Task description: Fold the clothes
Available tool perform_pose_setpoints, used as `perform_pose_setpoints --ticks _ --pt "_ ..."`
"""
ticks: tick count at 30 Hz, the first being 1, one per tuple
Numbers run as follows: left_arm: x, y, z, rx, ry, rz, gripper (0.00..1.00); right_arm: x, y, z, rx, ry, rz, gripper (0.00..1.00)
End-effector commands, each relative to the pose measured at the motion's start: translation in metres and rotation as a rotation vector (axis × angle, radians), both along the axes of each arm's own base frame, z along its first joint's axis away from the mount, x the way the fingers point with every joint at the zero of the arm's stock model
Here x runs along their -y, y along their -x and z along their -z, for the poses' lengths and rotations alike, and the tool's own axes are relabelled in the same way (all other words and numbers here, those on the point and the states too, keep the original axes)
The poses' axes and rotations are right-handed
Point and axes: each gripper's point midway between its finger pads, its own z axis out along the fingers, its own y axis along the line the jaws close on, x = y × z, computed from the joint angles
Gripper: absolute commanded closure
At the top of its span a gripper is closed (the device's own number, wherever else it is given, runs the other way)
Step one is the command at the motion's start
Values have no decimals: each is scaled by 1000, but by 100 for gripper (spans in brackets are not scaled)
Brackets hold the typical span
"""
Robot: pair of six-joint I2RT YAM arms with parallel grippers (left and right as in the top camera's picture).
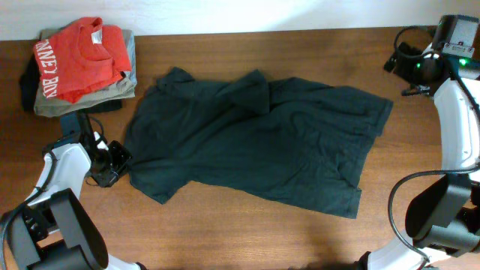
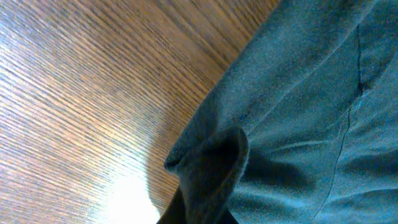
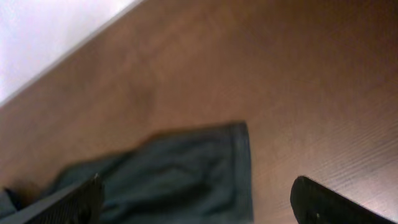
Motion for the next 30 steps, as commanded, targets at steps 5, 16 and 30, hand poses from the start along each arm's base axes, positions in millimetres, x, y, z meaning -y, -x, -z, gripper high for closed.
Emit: perform_pose_setpoints --ticks 5,16,30 --pt "-6 -5 -9 27 -24 6 98 -72 84 -23 -237 -308 -176 1" --pt "-3 -6 -9 33 -6 9 98 -117 255 -39 -373 -245 20 1" --pt "-2 -4 -9 29 3 10 99 -145 283 192 -586 -336 107 18"
